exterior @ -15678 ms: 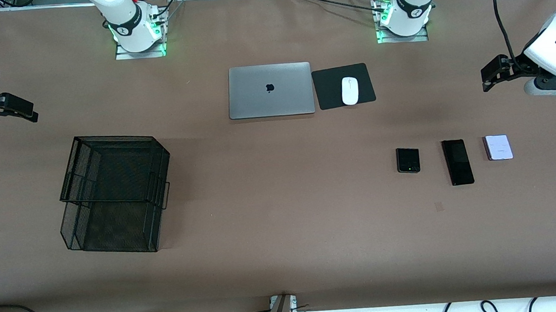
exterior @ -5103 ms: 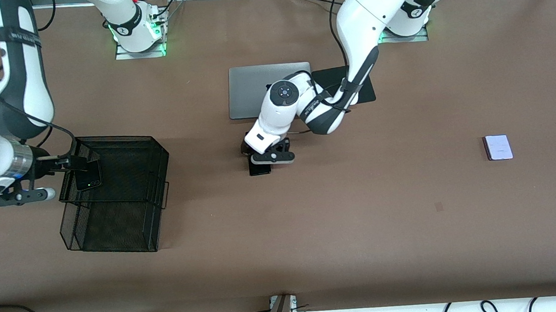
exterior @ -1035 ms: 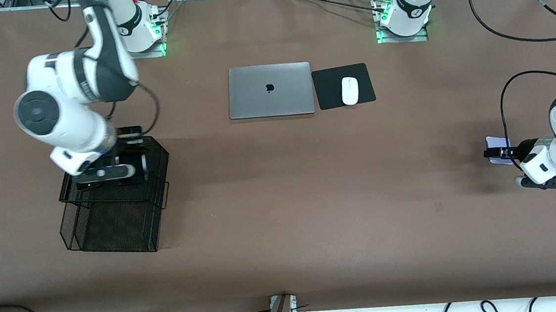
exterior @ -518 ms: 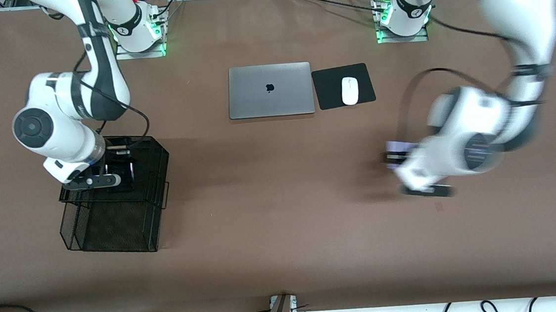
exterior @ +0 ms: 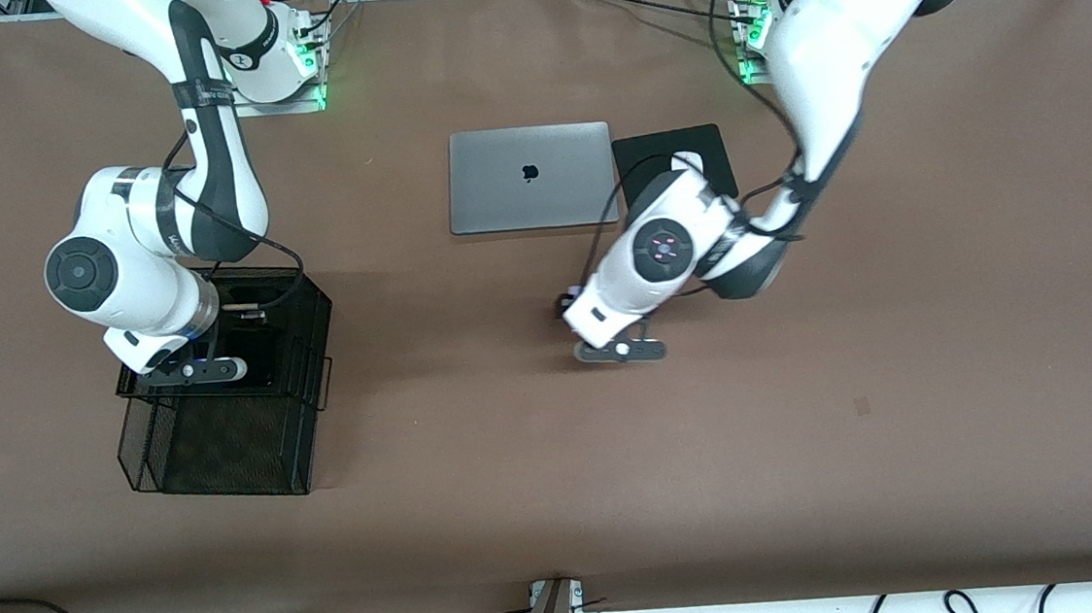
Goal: Place phones with both arms
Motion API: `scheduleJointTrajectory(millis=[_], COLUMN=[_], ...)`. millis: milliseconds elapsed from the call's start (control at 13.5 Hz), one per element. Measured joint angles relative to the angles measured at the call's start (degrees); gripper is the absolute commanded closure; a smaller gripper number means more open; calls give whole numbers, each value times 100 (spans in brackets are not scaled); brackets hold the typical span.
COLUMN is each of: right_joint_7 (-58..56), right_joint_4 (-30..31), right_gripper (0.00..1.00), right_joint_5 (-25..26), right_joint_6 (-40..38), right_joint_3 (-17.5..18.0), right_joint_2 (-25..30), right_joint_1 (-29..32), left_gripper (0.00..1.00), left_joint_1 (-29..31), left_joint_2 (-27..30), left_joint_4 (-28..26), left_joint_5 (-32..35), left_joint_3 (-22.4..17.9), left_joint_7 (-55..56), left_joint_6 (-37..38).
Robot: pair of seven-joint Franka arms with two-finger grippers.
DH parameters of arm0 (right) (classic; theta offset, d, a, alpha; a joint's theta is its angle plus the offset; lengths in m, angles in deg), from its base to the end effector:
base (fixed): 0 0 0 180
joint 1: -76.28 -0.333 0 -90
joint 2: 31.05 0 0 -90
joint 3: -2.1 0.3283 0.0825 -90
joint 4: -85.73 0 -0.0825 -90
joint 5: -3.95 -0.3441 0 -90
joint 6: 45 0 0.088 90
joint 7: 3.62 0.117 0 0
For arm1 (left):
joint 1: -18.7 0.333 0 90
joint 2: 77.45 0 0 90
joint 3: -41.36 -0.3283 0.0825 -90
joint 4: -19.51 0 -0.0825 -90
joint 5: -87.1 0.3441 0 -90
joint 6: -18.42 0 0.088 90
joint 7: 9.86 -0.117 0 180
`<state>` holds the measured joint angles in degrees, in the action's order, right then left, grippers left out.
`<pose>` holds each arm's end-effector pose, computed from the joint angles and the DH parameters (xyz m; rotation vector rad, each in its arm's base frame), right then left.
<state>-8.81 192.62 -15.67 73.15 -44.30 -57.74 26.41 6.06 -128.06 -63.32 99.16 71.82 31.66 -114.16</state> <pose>0.5785 0.0950 0.3476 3.0967 0.0093 -0.1595 0.5752 -0.4149 0.2405 2.8948 0.0327 -0.1158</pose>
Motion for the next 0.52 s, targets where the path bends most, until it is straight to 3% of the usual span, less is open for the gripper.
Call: scheduleJointTrajectory(millis=[74,148,370,518], right_joint_7=[-7,-17,-33,-33], right_joint_4=[-97,-224,-916,-1483], right_gripper=[0,0,0,0], right_joint_5=[0,0,7,49], right_joint_6=[-103,-277,-1232,-1836], right_joint_3=[-4,-26,-201,-275], right_joint_2=[5,13,40,76], right_joint_1=[21,34,45,51], left_gripper=[24,0,0,0], left_joint_1=[-101,-179,-251,-150], left_joint_2=[-153,-255,-246,-33], left_joint_4=[7,21,118,288], left_joint_5=[0,0,4,16], left_joint_3=[-4,-5,-5,-31], left_joint_7=[152,226,251,251], left_joint_6=[-324,-508,-505,231])
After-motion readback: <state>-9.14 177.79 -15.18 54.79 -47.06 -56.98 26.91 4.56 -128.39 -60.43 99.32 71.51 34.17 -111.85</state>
